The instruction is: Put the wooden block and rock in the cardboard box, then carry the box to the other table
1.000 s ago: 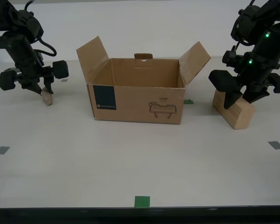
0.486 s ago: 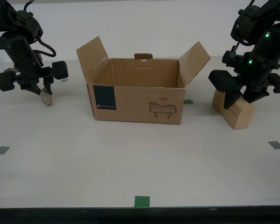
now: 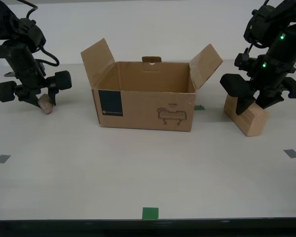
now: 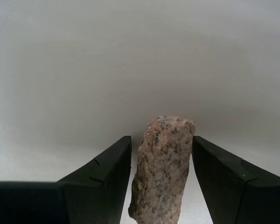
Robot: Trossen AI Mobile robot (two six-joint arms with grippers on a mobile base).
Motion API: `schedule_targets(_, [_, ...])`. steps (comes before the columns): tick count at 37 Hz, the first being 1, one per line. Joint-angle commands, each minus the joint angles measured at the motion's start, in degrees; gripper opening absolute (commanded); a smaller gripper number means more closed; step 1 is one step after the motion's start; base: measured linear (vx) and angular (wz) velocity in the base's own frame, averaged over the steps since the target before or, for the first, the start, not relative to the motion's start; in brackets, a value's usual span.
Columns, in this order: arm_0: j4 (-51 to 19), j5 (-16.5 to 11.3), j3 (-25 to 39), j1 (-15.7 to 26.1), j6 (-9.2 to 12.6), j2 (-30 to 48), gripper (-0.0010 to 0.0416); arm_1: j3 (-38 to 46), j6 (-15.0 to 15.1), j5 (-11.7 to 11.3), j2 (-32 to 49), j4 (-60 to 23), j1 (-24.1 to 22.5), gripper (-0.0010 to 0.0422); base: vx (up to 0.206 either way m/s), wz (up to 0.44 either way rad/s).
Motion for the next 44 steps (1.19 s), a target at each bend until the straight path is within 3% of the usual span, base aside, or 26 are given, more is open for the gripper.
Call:
schedule_targets(1, [0.2, -0.35, 0.0, 0.04, -0.09, 0.04, 0.0, 0.0, -0.13, 0.02, -0.04, 0.07, -0.02, 0.0161, 0.0, 0.0])
schedule_targets(13, [0.33, -0.35, 0.0, 0.07, -0.09, 0.04, 0.0, -0.5, -0.11, 0.02, -0.04, 0.0, 0.0, 0.0105, 0.0, 0.0])
schedule_targets(25, [0.33, -0.33, 0.0, 0.07, -0.09, 0.04, 0.0, -0.5, -0.11, 0.04, -0.04, 0.07, 0.0, -0.0006, 0.0, 0.0])
schedule_targets(44, [-1.14, -0.26, 1.57, 0.09, 0.02, -0.46, -0.0001, -0.5, 0.46, 0.07, -0.31, 0.09, -0.02, -0.0002, 0.0, 0.0])
